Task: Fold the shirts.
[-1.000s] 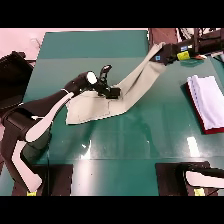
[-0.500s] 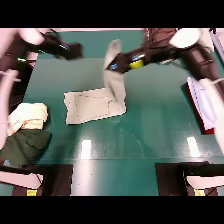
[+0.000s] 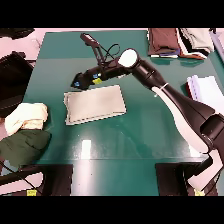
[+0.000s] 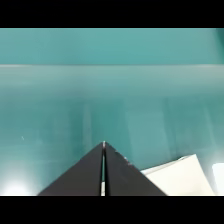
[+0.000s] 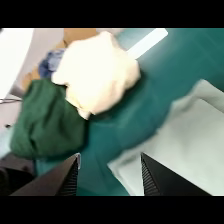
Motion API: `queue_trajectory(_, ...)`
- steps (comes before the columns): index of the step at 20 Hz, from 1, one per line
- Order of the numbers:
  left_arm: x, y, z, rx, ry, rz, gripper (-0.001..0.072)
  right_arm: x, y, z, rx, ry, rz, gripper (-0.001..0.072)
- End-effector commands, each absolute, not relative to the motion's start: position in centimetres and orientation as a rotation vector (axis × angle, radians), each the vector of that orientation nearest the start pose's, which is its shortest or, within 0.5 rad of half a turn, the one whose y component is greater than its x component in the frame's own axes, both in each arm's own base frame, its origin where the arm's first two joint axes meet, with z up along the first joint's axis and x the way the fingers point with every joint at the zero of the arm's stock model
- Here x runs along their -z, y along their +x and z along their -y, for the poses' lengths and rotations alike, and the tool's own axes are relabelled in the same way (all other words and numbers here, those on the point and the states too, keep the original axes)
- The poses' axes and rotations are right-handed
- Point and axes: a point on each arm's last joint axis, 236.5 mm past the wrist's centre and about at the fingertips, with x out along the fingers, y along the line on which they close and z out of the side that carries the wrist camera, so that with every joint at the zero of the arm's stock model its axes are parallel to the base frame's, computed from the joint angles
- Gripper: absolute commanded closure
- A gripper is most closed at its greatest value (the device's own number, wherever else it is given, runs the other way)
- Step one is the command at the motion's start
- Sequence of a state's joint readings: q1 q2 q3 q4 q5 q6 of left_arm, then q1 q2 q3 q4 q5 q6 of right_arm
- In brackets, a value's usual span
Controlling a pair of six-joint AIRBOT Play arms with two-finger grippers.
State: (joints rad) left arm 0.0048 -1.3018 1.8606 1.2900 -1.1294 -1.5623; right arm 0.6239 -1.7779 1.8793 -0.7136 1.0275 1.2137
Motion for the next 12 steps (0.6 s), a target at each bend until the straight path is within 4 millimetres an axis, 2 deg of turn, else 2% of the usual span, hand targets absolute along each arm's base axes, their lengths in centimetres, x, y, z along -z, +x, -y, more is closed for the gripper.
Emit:
queue_trajectory(1, -29.4, 46.9, 7.7, 0.257, -0.141, -0.587, 0.0684, -8.8, 40.7, -37.5, -0.991, 0.138, -1.033, 0.0264)
queue_trajectory(4, -28.1, 46.7, 11.1, 0.331, -0.104, -0.619, 0.0683, -3.0, 41.9, -26.9, -0.766, 0.249, -1.203, 0.0255)
queue_trajectory(6, -27.3, 46.6, 12.9, 0.367, -0.088, -0.636, 0.0683, 0.7, 41.8, -22.1, -0.651, 0.376, -1.294, 0.0064)
queue_trajectory(8, -26.7, 46.8, 13.6, 0.381, -0.086, -0.649, 0.0683, 3.4, 41.5, -20.5, -0.604, 0.516, -1.359, 0.0068)
queue_trajectory(9, -26.5, 46.8, 13.9, 0.391, -0.094, -0.655, 0.0683, 4.4, 41.3, -20.7, -0.598, 0.569, -1.38, 0.0088)
queue_trajectory(12, -26.1, 47.0, 14.0, 0.39, -0.095, -0.664, 0.0683, 6.4, 41.3, -23.7, -0.63, 0.607, -1.417, 0.0092)
